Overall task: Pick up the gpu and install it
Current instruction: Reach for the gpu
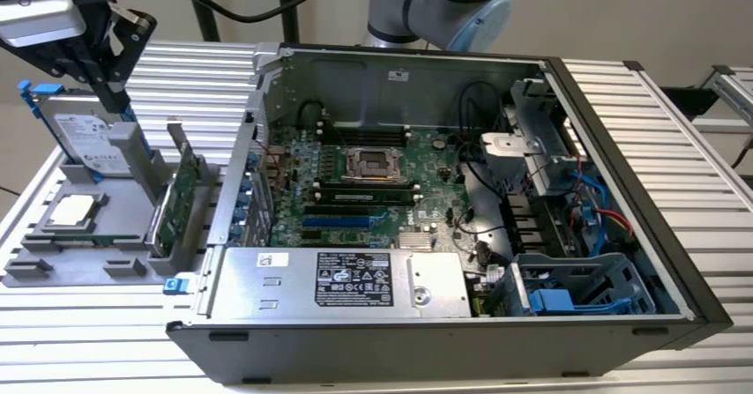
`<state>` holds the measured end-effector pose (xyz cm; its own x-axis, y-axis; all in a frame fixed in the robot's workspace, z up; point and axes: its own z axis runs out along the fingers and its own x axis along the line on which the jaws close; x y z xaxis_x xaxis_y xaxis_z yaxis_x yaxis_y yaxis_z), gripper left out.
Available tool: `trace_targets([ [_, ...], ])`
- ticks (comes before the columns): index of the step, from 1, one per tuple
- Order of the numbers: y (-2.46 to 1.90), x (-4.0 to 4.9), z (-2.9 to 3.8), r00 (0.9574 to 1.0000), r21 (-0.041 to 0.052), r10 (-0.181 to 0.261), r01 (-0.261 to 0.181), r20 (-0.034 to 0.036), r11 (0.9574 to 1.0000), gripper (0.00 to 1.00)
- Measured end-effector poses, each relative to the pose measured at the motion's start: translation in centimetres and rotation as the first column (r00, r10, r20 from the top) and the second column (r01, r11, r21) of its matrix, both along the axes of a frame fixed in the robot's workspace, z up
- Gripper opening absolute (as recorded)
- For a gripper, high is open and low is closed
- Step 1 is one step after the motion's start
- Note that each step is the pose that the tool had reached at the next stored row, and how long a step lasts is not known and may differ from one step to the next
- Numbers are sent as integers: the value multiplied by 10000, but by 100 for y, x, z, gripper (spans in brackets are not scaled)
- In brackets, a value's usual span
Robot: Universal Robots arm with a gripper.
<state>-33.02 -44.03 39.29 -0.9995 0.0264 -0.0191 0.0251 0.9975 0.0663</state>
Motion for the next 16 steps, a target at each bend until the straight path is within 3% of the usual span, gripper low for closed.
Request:
trace_targets([
  [12, 0, 0, 0, 10000, 20, -1, 1, -1, 10000, 0],
  [13, 0, 0, 0, 10000, 21, 0, 0, 0, 10000, 100],
  [16, 0, 0, 0, 10000, 24, 0, 0, 0, 10000, 100],
])
